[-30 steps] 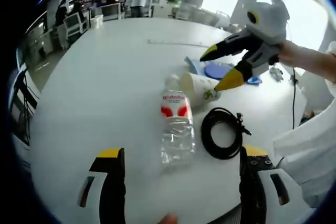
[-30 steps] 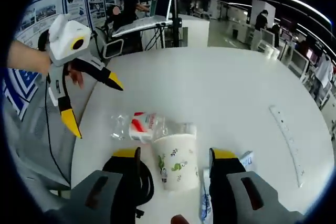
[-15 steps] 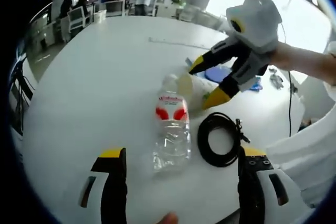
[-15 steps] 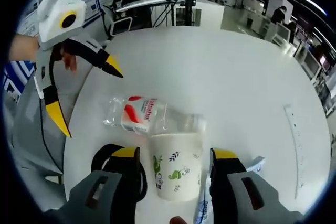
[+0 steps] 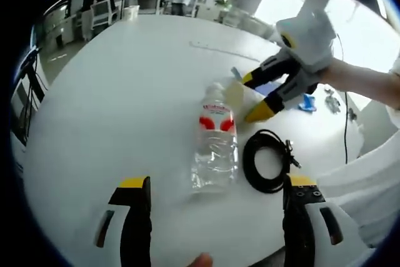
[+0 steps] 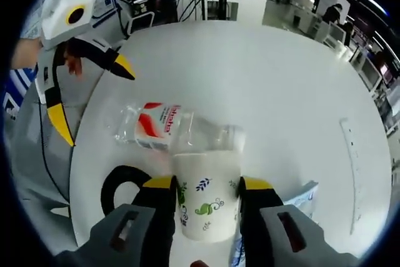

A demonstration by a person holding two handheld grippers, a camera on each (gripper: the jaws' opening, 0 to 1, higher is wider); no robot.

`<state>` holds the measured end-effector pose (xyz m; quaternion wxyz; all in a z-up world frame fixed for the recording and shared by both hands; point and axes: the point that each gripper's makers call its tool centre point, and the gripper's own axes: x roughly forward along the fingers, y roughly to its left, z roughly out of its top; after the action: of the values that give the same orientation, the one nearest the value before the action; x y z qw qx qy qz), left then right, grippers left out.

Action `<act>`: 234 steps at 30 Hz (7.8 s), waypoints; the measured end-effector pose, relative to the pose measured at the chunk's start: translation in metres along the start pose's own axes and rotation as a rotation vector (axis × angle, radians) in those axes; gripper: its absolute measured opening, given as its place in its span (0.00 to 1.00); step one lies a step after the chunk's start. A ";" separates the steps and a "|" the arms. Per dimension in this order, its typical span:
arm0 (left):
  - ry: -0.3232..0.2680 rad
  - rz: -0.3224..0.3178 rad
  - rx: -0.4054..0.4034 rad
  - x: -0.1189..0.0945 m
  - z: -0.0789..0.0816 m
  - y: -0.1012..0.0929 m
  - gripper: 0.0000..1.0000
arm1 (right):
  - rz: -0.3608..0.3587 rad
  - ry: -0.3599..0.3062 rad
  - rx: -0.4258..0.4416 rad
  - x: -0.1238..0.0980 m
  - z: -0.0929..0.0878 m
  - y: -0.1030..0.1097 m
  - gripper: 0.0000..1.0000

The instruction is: Arrange the tabletop items into an orderly group along one side of the table until the central work area is clear of visible clutter.

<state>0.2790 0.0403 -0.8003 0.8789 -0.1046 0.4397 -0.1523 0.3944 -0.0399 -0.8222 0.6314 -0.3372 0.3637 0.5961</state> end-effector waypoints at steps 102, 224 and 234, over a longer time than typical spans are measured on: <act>-0.269 -0.125 0.414 0.038 0.122 -0.104 0.39 | -0.138 -0.842 0.625 -0.133 0.061 -0.004 0.35; -0.319 0.003 -0.142 0.001 0.057 -0.009 0.71 | -0.143 -0.759 0.184 -0.021 0.025 -0.082 0.34; -0.321 -0.001 -0.139 0.001 0.060 -0.011 0.71 | -0.150 -0.736 0.185 -0.019 0.026 -0.084 0.35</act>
<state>0.3255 0.0327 -0.7624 0.9284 -0.1882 0.3031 -0.1035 0.4794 -0.0330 -0.7931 0.7895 -0.0678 0.1393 0.5939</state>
